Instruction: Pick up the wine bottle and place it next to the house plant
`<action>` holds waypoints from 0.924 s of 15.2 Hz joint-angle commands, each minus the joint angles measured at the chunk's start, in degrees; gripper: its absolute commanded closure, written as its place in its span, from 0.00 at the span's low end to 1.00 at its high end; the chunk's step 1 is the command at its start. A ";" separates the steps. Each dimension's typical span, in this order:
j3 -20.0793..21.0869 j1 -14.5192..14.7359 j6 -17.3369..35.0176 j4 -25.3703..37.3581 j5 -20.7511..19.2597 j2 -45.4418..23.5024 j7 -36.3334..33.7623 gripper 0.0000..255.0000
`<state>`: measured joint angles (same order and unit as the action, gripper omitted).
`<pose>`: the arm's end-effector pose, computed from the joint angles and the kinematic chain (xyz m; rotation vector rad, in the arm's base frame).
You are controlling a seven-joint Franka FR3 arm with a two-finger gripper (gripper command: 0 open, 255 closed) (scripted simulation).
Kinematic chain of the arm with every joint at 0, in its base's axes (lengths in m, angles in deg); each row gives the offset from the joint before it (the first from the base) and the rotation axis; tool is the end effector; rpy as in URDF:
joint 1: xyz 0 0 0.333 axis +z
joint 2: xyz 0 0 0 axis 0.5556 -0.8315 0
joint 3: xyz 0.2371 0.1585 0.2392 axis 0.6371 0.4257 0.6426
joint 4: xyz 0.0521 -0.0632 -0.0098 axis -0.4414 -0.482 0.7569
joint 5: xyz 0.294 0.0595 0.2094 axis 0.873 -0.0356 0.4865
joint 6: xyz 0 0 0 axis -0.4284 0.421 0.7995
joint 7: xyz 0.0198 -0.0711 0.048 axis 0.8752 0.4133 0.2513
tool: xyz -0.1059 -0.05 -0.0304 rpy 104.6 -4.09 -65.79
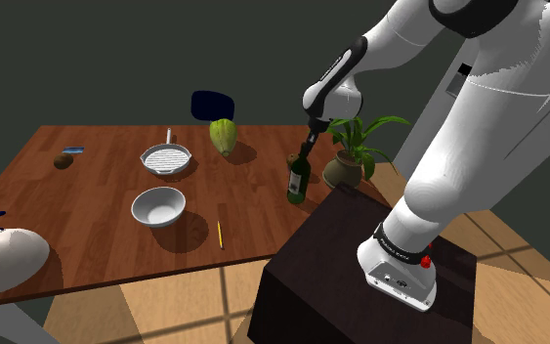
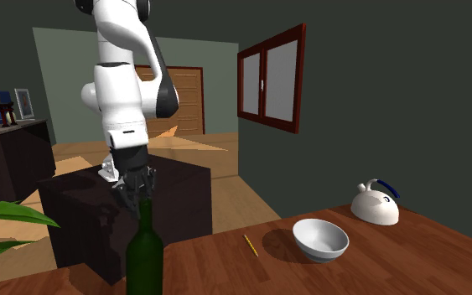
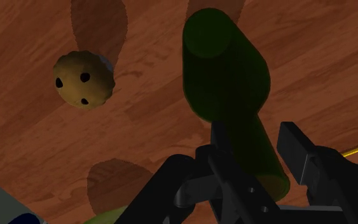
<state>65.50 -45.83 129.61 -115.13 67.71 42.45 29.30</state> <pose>0.4012 -0.2209 0.2956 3.0746 0.5190 0.1723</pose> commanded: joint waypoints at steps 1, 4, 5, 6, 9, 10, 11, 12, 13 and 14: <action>0.04 -0.04 0.13 0.01 0.14 -0.10 0.13 1.00; 0.04 -0.04 0.13 0.01 0.14 -0.10 0.13 1.00; 0.04 -0.04 0.13 0.01 0.14 -0.10 0.13 1.00; 0.04 -0.04 0.13 0.01 0.14 -0.10 0.13 0.00; 0.04 -0.04 0.12 0.01 0.14 -0.10 0.13 0.00; 0.04 -0.04 0.12 0.01 0.14 -0.10 0.13 0.00; 0.04 -0.04 0.12 0.01 0.14 -0.10 0.13 0.00; -0.87 0.37 -1.68 -0.33 -2.20 2.22 -1.58 0.00; -1.62 0.65 -3.56 -0.56 -4.41 4.51 -3.18 0.00; -2.10 0.71 -5.51 -0.68 -6.45 6.76 -4.65 0.00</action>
<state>63.91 -45.36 125.83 -115.51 63.34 47.07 26.24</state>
